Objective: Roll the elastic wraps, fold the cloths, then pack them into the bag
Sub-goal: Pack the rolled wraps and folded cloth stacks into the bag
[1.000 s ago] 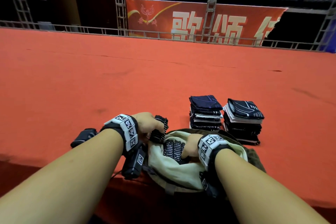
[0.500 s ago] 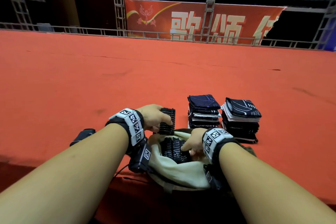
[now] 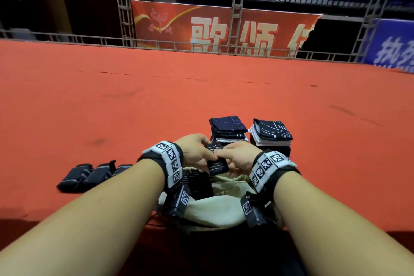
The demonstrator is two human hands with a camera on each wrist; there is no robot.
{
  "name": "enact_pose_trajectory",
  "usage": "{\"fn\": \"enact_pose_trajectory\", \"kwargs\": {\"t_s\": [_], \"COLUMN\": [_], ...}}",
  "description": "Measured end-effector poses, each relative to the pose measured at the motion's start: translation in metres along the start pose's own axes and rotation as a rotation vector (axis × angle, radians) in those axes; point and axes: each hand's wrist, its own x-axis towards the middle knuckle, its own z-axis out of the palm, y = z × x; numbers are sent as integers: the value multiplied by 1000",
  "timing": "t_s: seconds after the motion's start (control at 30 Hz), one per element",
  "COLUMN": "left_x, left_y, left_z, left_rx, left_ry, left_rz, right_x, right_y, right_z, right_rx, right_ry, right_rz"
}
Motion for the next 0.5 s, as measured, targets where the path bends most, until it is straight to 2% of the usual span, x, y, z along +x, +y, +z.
{"fn": "enact_pose_trajectory", "kwargs": {"t_s": [0.07, 0.17, 0.27, 0.37, 0.5], "left_x": [0, -3, -9, -9, -5], "left_y": [-2, -5, -8, -15, -25], "left_z": [4, 6, 14, 23, 22], "left_rx": [55, 569, 959, 1118, 1208], "left_ry": [-7, 34, -58, -102, -107], "left_rz": [2, 89, 151, 119, 31], "right_x": [-2, -2, 1, 4, 11], "right_y": [3, 10, 17, 21, 23], "right_z": [-3, -3, 3, 13, 22], "right_rx": [-61, -226, -338, -423, -686], "right_ry": [47, 69, 41, 11, 35], "right_rz": [11, 83, 172, 205, 152]}}
